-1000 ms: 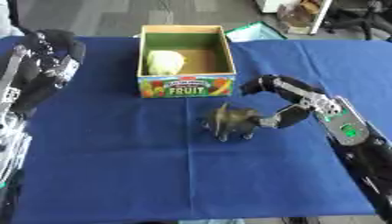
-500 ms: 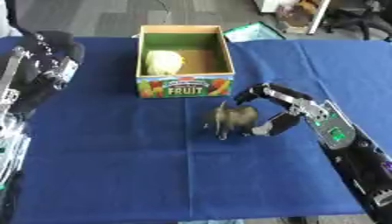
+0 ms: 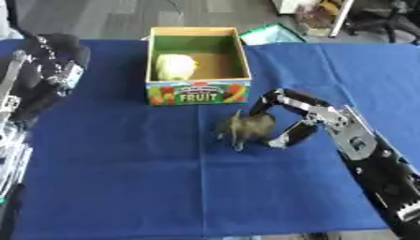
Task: Pick up objects on the table and place them in the box.
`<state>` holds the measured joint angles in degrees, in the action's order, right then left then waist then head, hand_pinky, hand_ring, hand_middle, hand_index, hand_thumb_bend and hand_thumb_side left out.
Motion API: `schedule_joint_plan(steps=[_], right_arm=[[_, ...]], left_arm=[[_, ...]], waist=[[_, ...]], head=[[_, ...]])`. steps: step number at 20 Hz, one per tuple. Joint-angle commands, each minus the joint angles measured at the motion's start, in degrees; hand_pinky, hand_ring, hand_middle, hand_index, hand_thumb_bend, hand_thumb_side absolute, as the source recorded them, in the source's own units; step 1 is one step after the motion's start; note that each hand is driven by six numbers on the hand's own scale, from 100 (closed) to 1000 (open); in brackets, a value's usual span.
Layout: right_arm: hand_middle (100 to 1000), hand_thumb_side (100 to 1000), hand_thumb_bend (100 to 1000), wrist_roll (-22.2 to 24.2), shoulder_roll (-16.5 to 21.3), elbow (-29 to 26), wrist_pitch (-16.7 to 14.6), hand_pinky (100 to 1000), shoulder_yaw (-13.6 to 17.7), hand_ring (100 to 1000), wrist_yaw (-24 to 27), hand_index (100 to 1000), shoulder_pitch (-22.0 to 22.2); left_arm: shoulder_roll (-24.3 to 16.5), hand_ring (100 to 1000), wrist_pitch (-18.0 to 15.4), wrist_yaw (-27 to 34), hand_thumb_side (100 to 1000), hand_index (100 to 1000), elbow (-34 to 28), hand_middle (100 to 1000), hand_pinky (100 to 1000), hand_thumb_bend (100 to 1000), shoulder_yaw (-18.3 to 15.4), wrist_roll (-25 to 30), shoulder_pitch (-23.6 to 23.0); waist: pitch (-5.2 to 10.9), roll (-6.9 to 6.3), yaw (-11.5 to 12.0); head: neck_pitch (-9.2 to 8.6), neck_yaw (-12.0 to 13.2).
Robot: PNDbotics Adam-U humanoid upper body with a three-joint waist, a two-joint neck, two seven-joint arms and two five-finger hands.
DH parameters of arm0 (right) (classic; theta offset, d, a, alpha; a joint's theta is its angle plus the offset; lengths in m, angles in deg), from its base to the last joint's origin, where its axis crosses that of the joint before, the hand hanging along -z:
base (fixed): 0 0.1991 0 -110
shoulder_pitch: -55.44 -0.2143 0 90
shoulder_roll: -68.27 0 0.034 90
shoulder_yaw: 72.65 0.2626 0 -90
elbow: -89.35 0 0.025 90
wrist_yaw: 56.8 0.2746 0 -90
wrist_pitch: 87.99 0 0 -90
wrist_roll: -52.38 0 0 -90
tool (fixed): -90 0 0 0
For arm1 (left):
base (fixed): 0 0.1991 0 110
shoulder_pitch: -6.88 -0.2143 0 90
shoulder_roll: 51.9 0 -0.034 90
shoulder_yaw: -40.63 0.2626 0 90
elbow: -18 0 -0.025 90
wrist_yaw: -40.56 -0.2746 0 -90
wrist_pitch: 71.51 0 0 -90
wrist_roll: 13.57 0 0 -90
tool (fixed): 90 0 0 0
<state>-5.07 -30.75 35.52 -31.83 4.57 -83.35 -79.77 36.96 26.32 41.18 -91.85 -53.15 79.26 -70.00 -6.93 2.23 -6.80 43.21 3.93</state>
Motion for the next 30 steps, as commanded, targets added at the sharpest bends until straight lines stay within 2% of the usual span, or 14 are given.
schedule_joint_plan(steps=[1, 7, 12, 13, 14, 18, 23, 30], right_arm=[[438, 100, 290, 16.09, 0.39, -1.64, -18.13, 612, -0.12, 559, -0.88, 583, -1.32], [392, 100, 262, 13.69, 0.44, -2.42, -18.13, 575, 0.05, 527, 0.68, 539, -2.06], [374, 100, 248, 12.44, 1.59, -3.35, -18.13, 572, 1.86, 523, 5.62, 529, -4.28], [372, 100, 100, 12.17, 1.84, -3.08, -18.13, 571, 2.47, 522, 6.40, 527, -4.83], [365, 100, 234, 11.83, 2.02, -2.44, -18.13, 571, 3.23, 521, 6.98, 524, -5.41], [354, 100, 215, 8.76, 2.24, 1.63, -17.56, 575, 6.94, 523, 7.77, 520, -7.97], [349, 100, 205, 1.28, 1.67, 5.37, -14.19, 576, 10.66, 522, 4.84, 520, -11.62], [346, 100, 192, -11.12, 0.56, 9.28, -7.42, 576, 14.86, 521, -3.35, 521, -15.69]], left_arm=[[-0.57, 775, -0.06, -0.20, 404, 729, -1.13, 621, 671, 348, -0.08, 0.27, 0.43], [-0.41, 775, 0.03, -0.31, 408, 730, -1.00, 621, 672, 345, -0.13, 0.24, 0.27], [-0.40, 774, 0.04, -0.17, 406, 730, -1.17, 620, 671, 344, -0.24, 0.05, 0.21], [-0.35, 774, 0.05, -0.10, 406, 730, -1.19, 620, 671, 343, -0.20, 0.08, 0.22], [-0.29, 774, 0.05, -0.02, 406, 730, -1.22, 620, 670, 343, -0.16, 0.13, 0.26], [0.23, 775, 0.00, 0.15, 409, 730, -1.29, 621, 669, 335, 0.03, 0.41, 0.60], [0.84, 774, -0.03, 0.49, 410, 730, -1.41, 620, 669, 332, 0.47, 1.02, 1.50], [1.99, 774, -0.01, 1.71, 404, 730, -1.83, 619, 668, 339, 2.11, 2.91, 3.93]], waist=[[0.87, -0.05, 0.13], [0.90, 0.17, 0.29], [1.03, 0.22, 0.42], [1.05, 0.20, 0.48], [1.07, 0.15, 0.57], [0.98, -0.13, 1.43], [0.55, -0.24, 3.47], [-0.11, 0.01, 7.34]], head=[[-0.68, -0.14], [-0.61, -0.16], [-0.69, -0.06], [-0.75, -0.06], [-0.79, -0.06], [-0.98, -0.46], [-1.64, -2.06], [-2.84, -5.24]])
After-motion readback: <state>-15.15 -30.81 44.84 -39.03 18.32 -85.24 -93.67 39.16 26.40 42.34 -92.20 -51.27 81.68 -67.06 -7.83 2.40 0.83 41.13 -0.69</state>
